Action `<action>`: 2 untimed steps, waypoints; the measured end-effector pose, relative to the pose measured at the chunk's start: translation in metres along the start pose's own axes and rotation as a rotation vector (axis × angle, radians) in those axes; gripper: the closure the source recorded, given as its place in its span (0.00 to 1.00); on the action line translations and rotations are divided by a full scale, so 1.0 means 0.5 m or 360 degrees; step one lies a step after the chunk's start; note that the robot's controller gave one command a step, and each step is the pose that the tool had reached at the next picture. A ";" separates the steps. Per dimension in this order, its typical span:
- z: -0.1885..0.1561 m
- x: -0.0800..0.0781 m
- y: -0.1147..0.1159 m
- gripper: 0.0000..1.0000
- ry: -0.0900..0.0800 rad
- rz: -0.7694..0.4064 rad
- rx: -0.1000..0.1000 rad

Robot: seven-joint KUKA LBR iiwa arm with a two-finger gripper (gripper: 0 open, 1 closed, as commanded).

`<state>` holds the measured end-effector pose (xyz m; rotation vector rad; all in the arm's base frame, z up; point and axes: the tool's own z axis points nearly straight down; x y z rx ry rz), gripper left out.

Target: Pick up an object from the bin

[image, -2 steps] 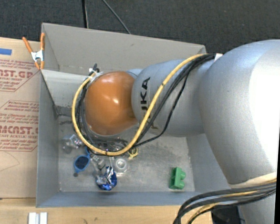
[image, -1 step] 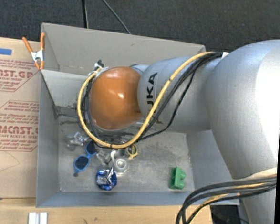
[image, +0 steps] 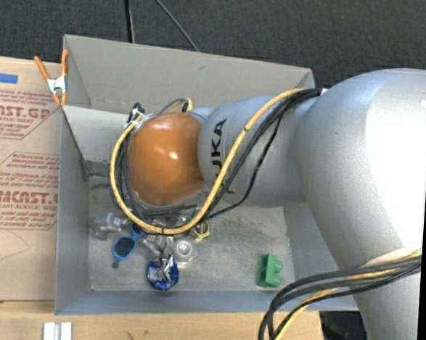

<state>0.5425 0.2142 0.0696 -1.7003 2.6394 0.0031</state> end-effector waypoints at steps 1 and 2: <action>0.000 -0.003 0.001 0.00 -0.0002 0.0002 0.0000; 0.001 -0.002 0.002 1.00 -0.0001 0.0003 -0.0001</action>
Offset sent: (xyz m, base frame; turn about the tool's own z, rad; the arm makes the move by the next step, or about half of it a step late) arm 0.0000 0.0000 0.0000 0.0000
